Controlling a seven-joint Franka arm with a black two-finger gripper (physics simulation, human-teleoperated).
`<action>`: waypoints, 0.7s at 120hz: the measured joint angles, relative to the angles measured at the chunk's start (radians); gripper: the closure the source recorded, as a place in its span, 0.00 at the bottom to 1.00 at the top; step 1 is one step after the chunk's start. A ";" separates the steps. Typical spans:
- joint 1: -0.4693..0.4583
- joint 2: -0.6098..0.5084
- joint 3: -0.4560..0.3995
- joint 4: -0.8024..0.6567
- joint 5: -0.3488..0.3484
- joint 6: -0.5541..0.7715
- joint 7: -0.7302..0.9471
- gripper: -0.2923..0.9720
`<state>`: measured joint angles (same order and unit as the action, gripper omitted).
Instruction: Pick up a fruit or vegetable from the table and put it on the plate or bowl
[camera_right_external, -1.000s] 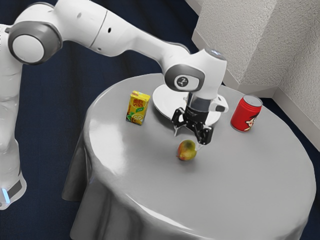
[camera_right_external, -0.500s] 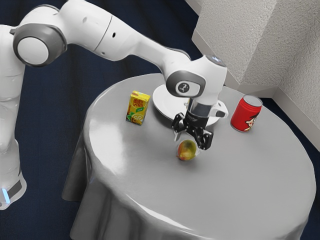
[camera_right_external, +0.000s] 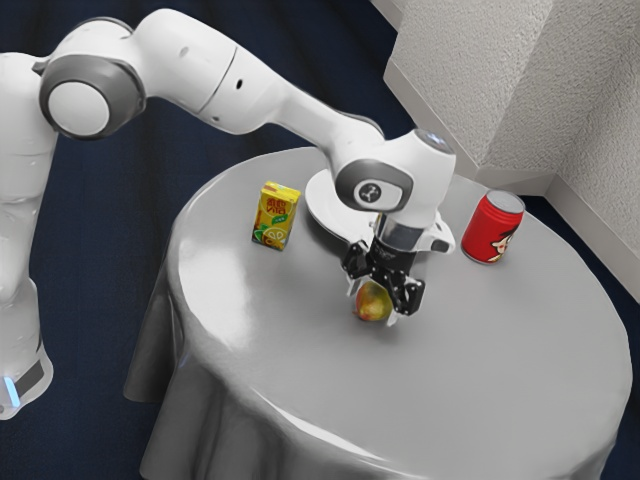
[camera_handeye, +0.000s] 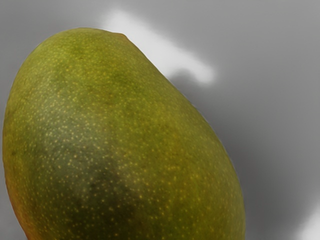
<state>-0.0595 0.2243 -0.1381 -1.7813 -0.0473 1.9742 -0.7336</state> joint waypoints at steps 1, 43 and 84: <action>0.000 0.000 0.000 0.000 0.000 0.000 0.000 0.23; 0.000 0.018 0.000 0.002 0.003 0.002 -0.001 0.23; 0.001 0.036 0.000 0.011 0.005 0.004 -0.002 0.23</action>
<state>-0.0582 0.2600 -0.1380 -1.7702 -0.0423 1.9777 -0.7352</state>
